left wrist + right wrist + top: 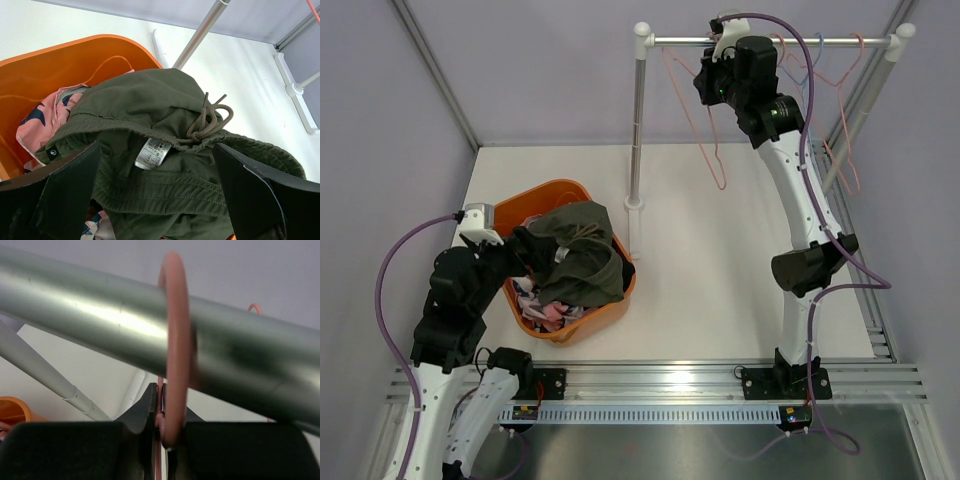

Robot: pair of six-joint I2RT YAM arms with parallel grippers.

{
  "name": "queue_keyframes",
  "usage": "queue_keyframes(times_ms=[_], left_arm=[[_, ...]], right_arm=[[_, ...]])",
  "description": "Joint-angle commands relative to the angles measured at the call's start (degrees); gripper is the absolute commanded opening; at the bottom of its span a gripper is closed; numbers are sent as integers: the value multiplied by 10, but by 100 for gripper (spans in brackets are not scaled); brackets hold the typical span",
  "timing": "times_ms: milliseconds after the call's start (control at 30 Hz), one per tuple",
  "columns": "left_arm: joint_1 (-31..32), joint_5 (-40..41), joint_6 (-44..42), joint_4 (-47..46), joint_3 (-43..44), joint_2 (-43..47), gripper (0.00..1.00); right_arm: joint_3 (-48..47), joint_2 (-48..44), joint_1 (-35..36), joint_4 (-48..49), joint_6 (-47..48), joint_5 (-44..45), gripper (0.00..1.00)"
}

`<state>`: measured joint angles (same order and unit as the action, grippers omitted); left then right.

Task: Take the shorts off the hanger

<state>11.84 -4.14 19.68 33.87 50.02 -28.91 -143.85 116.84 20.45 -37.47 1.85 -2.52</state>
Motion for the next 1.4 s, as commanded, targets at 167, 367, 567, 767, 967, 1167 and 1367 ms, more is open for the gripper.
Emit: queue_keyframes(times_ms=[167,367,567,767,967,1167,1367], left_arm=[[-1,-24,-9,-15,-4,4,99],[-1,-21,-10,-13,-1,5,99],[-1,-27,-7,-11,2,6,99],[-1,-31,-8,-12,-4,5,99],[-1,-58,-25,-18,-8,-9,99],[-1,-82,-29,-44,-32,9,99],[-1,-83,-38,-53,-38,16,99]], right_arm=[[50,-44,-2,38,-32,0,12],[58,-71,-2,32,-47,3,37],[105,-122,-2,30,-76,22,52],[200,-211,-2,42,-90,49,60],[367,-350,-2,92,-119,72,67],[554,-505,-2,137,-169,70,100],[707,-628,-1,173,-201,60,99]])
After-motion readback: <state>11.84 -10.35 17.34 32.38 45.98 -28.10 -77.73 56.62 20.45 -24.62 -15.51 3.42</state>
